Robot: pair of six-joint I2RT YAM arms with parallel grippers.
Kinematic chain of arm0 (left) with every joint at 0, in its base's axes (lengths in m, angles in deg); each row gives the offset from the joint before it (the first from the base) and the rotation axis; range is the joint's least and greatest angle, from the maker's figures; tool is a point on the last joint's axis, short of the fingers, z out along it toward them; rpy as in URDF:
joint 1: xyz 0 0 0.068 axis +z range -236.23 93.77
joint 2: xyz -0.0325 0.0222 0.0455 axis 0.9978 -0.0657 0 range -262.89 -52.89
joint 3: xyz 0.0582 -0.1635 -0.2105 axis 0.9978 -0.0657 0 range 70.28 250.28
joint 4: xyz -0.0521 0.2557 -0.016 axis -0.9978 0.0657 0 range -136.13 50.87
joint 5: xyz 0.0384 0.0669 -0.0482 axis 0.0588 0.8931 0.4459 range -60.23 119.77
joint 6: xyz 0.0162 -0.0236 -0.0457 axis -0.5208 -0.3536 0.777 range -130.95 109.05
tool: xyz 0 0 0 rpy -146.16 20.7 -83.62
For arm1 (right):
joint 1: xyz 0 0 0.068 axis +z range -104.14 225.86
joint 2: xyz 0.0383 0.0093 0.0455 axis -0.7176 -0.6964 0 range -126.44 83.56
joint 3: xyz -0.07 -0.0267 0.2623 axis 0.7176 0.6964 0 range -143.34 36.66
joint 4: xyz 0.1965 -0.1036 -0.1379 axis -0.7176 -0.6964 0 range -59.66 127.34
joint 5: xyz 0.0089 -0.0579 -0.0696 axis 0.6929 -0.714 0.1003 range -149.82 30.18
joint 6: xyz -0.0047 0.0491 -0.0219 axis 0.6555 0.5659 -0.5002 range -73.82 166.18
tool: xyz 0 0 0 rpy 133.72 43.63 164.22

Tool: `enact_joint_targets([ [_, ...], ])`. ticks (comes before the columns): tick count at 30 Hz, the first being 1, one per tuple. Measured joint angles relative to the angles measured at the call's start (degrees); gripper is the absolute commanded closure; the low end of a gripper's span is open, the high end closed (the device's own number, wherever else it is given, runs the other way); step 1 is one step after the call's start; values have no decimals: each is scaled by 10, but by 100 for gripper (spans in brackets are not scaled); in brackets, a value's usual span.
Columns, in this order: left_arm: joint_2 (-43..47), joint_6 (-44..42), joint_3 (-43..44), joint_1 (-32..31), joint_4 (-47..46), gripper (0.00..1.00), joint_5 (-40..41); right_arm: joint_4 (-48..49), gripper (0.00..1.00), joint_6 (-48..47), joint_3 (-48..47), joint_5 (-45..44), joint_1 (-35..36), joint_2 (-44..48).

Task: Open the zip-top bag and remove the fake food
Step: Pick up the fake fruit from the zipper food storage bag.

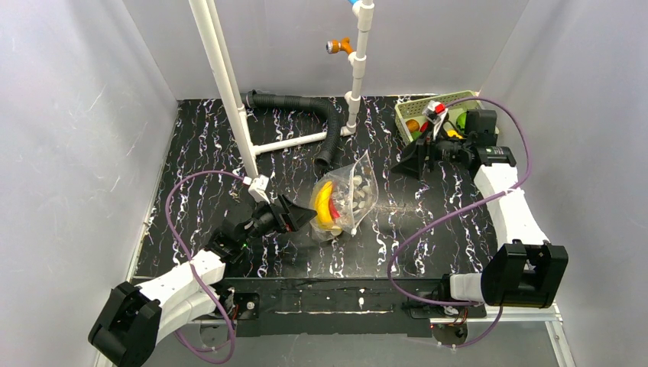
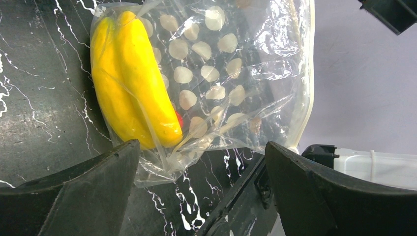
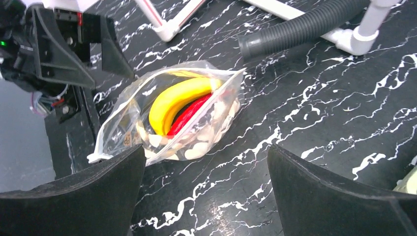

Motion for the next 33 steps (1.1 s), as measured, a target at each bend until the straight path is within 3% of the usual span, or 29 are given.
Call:
enact_joint_targets([
  [7, -1, 6, 0, 0, -5, 2, -2, -80, 2, -72, -7, -13, 80, 5],
  [10, -4, 7, 0, 0, -6, 2, -2, -107, 6, -91, -16, -19, 109, 9],
  [15, -14, 11, 0, 0, -8, 2, -2, -127, 20, -102, -22, -47, 154, 15],
  [25, -32, 17, 0, 0, -11, 2, -1, -97, 61, -31, -21, -128, 219, 15],
  [33, -43, 20, 0, 0, -14, 2, 0, -38, 70, 50, 1, -204, 252, -8],
])
